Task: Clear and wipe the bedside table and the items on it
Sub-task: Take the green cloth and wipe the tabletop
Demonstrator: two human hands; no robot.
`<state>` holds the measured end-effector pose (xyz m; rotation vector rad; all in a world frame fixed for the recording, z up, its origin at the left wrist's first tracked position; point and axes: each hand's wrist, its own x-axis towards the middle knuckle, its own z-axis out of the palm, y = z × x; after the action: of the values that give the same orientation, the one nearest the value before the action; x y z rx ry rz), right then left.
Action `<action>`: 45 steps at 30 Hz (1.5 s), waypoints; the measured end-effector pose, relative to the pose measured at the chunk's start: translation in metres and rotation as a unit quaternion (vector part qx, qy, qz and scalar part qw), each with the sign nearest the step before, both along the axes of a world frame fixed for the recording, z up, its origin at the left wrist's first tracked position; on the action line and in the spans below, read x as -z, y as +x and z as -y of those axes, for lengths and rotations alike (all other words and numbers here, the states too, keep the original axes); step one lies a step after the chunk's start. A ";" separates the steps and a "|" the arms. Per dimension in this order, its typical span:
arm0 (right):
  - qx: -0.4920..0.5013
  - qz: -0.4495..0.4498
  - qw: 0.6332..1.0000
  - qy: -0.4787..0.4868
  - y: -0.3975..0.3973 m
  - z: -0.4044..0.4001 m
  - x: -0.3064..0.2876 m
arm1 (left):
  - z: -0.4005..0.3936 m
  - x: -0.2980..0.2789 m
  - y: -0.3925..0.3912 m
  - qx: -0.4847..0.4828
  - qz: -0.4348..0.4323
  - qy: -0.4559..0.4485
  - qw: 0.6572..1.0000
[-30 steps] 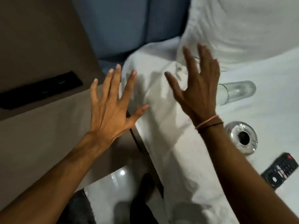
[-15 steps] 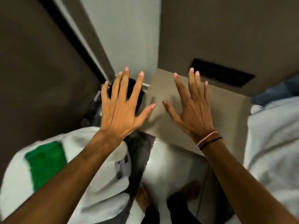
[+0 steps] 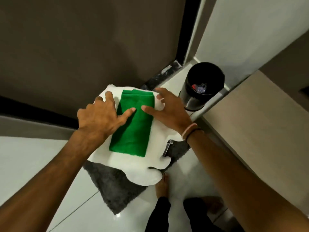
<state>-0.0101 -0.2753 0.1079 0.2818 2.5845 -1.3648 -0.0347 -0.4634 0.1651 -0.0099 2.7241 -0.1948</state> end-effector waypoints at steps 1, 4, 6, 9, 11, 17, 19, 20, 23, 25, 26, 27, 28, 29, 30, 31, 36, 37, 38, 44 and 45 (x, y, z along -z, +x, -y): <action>0.002 -0.005 1.000 0.020 -0.008 0.007 0.002 | 0.005 0.003 0.002 -0.014 0.035 -0.005 0.999; -0.008 -0.013 0.999 0.049 -0.025 0.016 0.006 | 0.013 0.014 0.006 -0.070 0.135 0.097 0.984; -0.030 -0.018 0.998 0.056 -0.030 0.017 0.007 | 0.016 0.021 0.004 -0.104 0.167 0.188 0.962; -0.010 -0.049 0.999 -0.021 -0.030 0.008 0.009 | 0.015 0.022 -0.002 -0.192 0.197 0.324 0.905; 0.027 -0.065 0.990 -0.119 -0.021 -0.015 0.009 | 0.009 0.019 -0.008 -0.227 0.216 0.416 0.854; 0.203 0.023 0.883 -0.422 0.056 -0.128 0.003 | -0.093 -0.007 -0.030 -0.082 0.337 0.441 0.828; 0.305 0.033 0.838 -0.452 0.091 -0.174 0.009 | -0.153 -0.002 -0.029 -0.024 0.384 0.401 0.831; 0.350 0.037 0.815 -0.460 0.107 -0.192 0.016 | -0.179 0.004 -0.027 -0.004 0.400 0.394 0.827; 0.469 0.035 0.769 -0.433 0.176 -0.258 0.031 | -0.277 0.036 0.002 0.024 0.436 0.410 0.801; 0.514 0.043 0.751 -0.412 0.214 -0.283 0.041 | -0.321 0.061 0.025 0.017 0.422 0.430 0.798; 0.548 0.045 0.734 -0.399 0.244 -0.302 0.047 | -0.356 0.079 0.046 0.020 0.427 0.432 0.794; 0.569 0.050 0.726 -0.382 0.263 -0.312 0.053 | -0.375 0.090 0.062 0.012 0.418 0.437 0.796; 0.602 0.055 0.708 -0.365 0.290 -0.327 0.061 | -0.403 0.107 0.085 0.017 0.419 0.441 0.794; 0.627 0.066 0.697 -0.341 0.313 -0.337 0.069 | -0.422 0.119 0.106 0.024 0.420 0.443 0.792; 0.650 0.077 0.687 -0.317 0.330 -0.345 0.077 | -0.436 0.130 0.124 0.040 0.411 0.443 0.796; 0.675 0.085 0.673 -0.291 0.351 -0.354 0.086 | -0.453 0.143 0.145 0.070 0.399 0.444 0.799; 0.662 0.157 0.724 -0.116 0.417 -0.361 0.119 | -0.477 0.180 0.225 0.358 0.169 0.353 0.848; 0.618 0.186 0.764 -0.005 0.424 -0.354 0.125 | -0.470 0.183 0.235 0.441 0.099 0.318 0.833; 0.566 0.203 0.792 0.102 0.430 -0.346 0.131 | -0.465 0.186 0.246 0.514 0.061 0.293 0.804; 0.383 0.247 0.858 0.237 0.403 -0.303 0.179 | -0.444 0.227 0.294 0.634 0.167 0.154 0.739; 0.386 0.252 0.856 0.236 0.398 -0.305 0.184 | -0.445 0.232 0.293 0.632 0.167 0.141 0.744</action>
<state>0.3881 0.0293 -0.0764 1.6494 2.3416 -0.6023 0.2588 -0.0185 -0.0668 1.7633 1.8978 -0.1172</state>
